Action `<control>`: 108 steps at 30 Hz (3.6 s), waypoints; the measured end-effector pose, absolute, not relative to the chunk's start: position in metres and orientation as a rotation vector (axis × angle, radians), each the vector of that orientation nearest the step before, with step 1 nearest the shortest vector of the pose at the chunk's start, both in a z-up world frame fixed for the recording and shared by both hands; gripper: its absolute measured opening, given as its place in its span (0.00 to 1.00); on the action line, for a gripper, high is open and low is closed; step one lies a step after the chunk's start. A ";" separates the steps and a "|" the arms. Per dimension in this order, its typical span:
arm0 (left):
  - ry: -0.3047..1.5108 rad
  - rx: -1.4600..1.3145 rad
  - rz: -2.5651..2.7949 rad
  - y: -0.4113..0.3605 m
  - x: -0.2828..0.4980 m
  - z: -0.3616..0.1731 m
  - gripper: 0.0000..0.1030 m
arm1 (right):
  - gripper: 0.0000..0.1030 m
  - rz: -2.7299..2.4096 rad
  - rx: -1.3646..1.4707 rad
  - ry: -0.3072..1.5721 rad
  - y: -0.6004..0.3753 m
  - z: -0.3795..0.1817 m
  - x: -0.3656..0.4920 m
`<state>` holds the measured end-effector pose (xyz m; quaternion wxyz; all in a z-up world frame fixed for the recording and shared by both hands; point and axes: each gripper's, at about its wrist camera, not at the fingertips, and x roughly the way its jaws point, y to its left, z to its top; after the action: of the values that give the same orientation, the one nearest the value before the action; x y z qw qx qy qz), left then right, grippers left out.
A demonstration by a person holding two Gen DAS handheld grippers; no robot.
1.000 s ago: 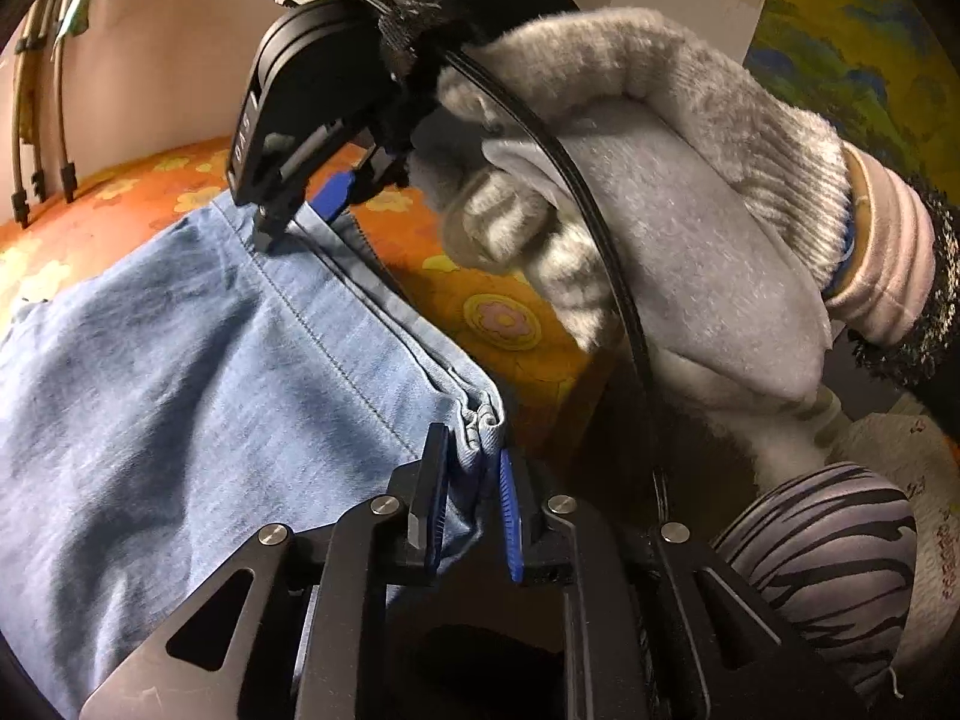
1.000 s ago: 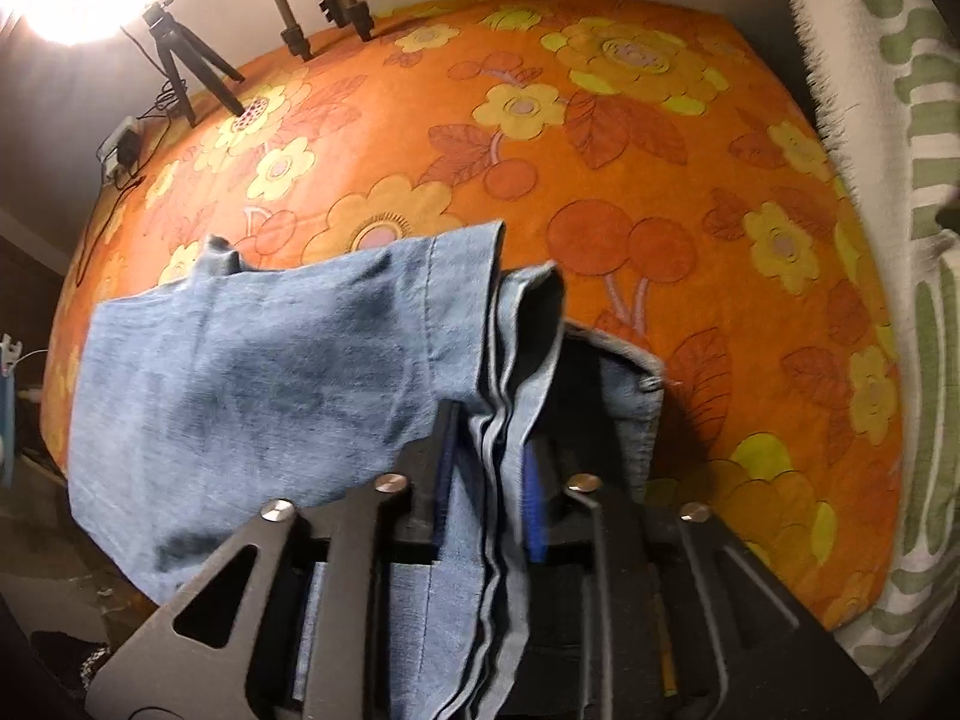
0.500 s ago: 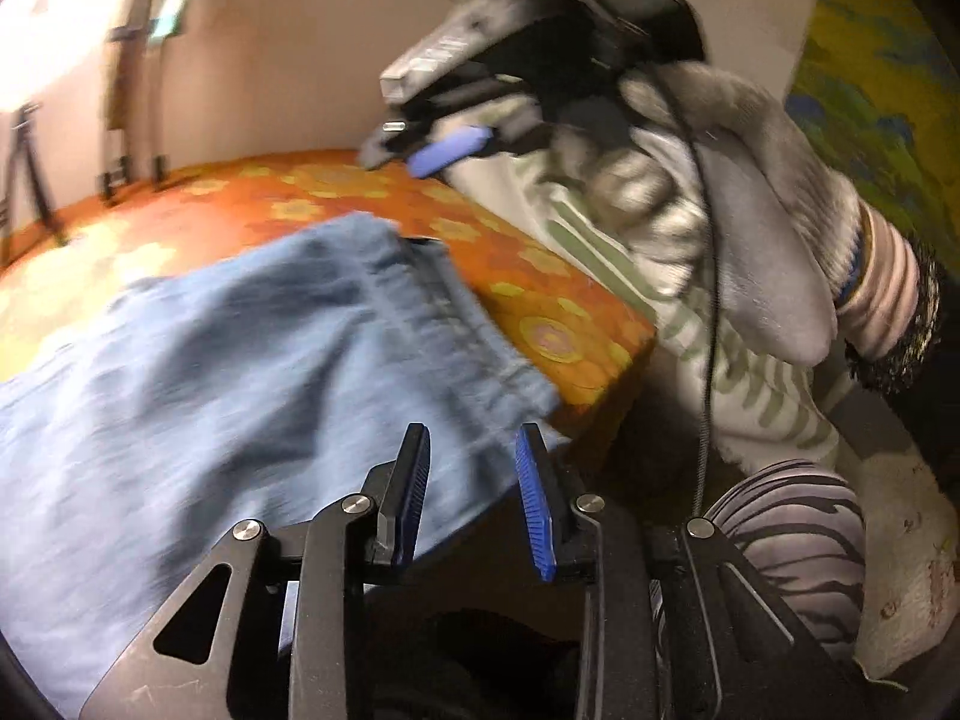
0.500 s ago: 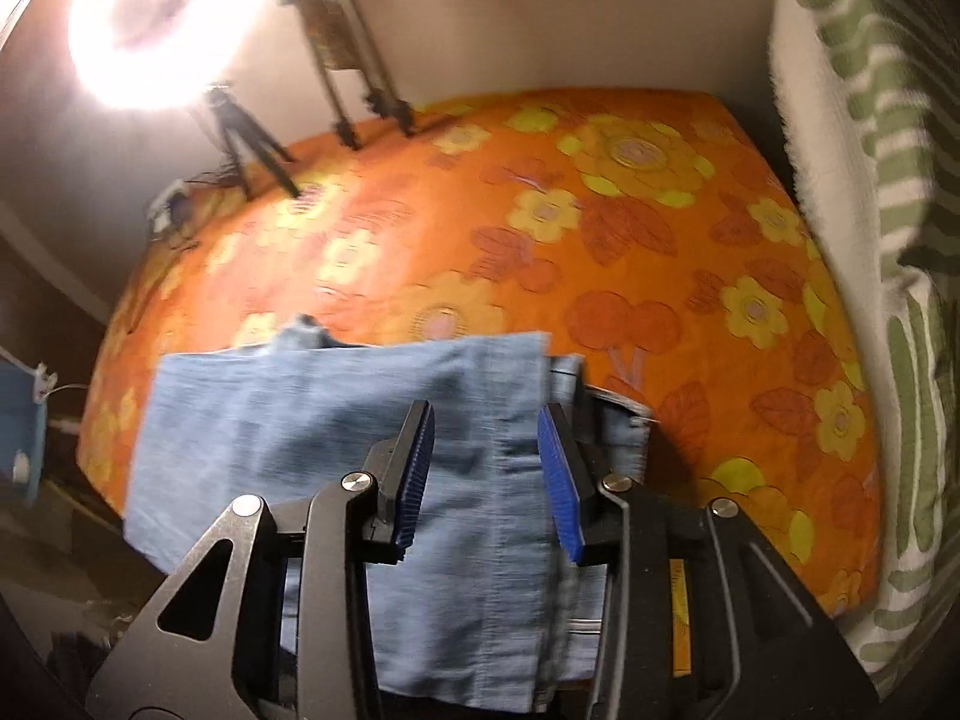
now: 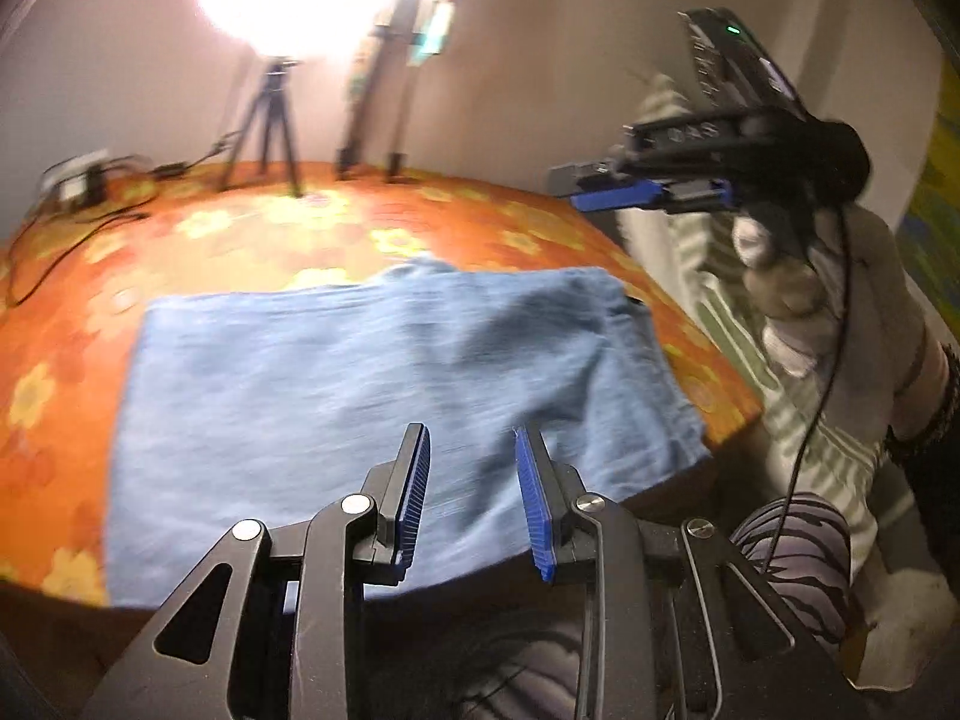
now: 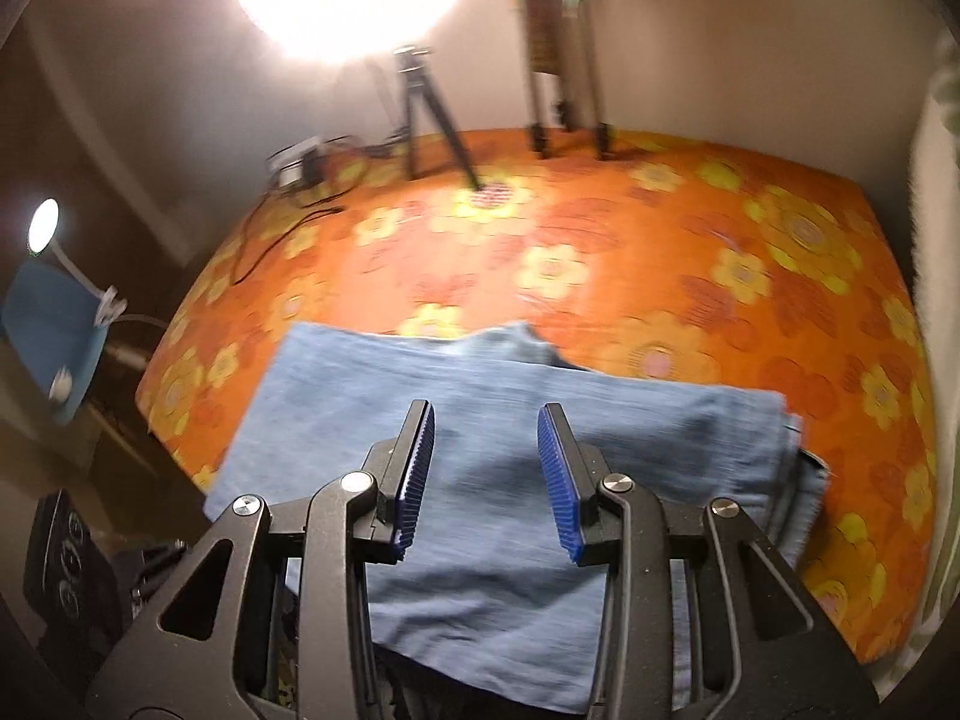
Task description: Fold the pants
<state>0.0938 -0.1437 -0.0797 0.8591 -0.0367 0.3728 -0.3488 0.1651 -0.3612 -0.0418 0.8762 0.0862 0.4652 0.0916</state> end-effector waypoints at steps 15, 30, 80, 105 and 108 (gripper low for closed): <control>0.756 -0.116 -0.534 -0.064 0.094 -0.087 0.27 | 0.36 0.364 0.079 0.968 -0.250 -0.042 0.188; 0.809 -0.193 -0.389 -0.017 0.131 -0.128 0.27 | 0.21 0.469 0.078 1.075 -0.159 -0.102 0.246; 0.869 -0.257 -0.397 0.008 0.124 -0.162 0.27 | 0.37 0.302 -0.262 1.348 -0.044 -0.184 0.300; 0.898 -0.305 -0.473 -0.017 0.153 -0.164 0.43 | 0.04 0.354 -0.018 1.261 -0.101 -0.147 0.287; 0.872 -0.305 -0.483 -0.022 0.149 -0.161 0.33 | 0.04 0.367 0.018 1.249 -0.105 -0.139 0.283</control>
<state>0.1490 -0.0222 -0.1615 0.8672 -0.1457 0.4166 -0.2308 0.2829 -0.1046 -0.1394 0.7954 0.0082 0.5815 0.1709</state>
